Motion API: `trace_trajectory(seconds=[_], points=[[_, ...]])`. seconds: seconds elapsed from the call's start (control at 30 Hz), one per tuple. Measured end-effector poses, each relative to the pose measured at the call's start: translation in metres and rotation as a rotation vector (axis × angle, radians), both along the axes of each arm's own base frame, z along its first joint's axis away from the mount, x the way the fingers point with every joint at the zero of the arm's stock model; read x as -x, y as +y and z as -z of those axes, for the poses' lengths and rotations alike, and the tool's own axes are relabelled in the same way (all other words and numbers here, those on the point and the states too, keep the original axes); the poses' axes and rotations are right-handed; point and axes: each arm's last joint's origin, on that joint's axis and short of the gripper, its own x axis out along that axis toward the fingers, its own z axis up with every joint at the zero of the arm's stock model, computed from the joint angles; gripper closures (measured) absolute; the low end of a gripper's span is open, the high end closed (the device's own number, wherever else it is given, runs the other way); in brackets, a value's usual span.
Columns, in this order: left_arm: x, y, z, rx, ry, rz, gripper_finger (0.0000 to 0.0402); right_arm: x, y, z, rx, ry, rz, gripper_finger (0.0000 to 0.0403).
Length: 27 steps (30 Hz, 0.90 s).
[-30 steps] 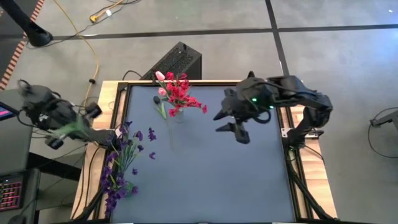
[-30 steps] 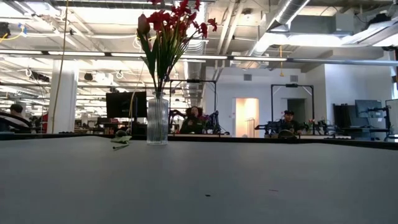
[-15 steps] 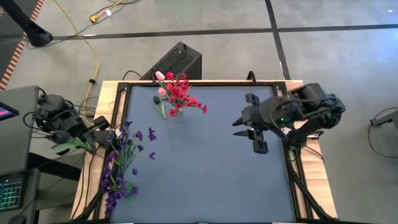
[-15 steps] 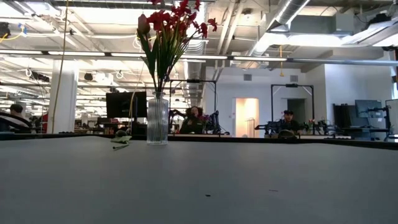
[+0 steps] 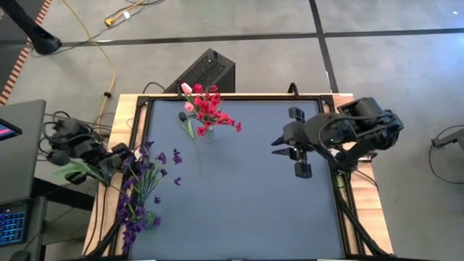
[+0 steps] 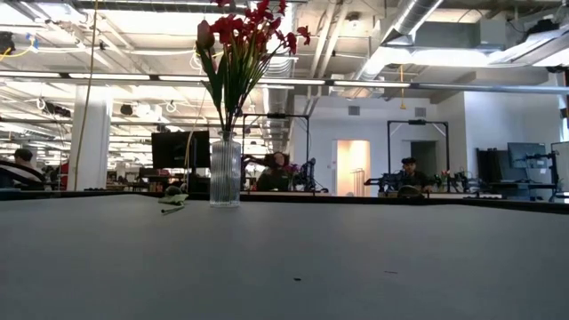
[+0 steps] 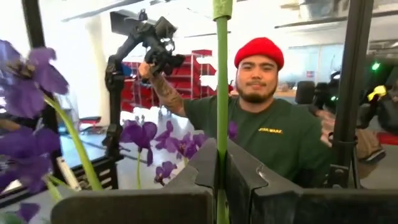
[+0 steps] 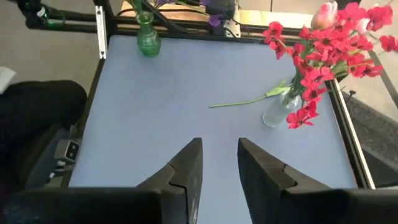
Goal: Sort flowers into vase by color
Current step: Put the bottom black tulip into the green vase
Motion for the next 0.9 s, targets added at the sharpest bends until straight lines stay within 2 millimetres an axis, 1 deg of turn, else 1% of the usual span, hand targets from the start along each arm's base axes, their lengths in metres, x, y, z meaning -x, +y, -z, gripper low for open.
trace_trajectory(seconds=[0.1, 0.23, 0.57, 0.9], points=[[-0.006, -0.002, 0.008, 0.021, 0.002, 0.037, 0.0401, 0.0, 0.001, 0.0, -0.023, -0.001, 0.014, 0.0281], [-0.01, -0.004, 0.014, 0.028, 0.004, 0.097, 0.0401, 0.001, 0.003, 0.0, -0.046, -0.001, 0.027, 0.0281], [-0.023, -0.008, 0.031, 0.032, 0.049, 0.145, 0.0401, 0.0, 0.0, 0.0, -0.059, -0.009, 0.073, 0.0282], [-0.022, -0.01, 0.031, 0.019, 0.006, 0.169, 0.0401, 0.0, 0.0, 0.0, -0.089, -0.012, 0.1, 0.0282]])
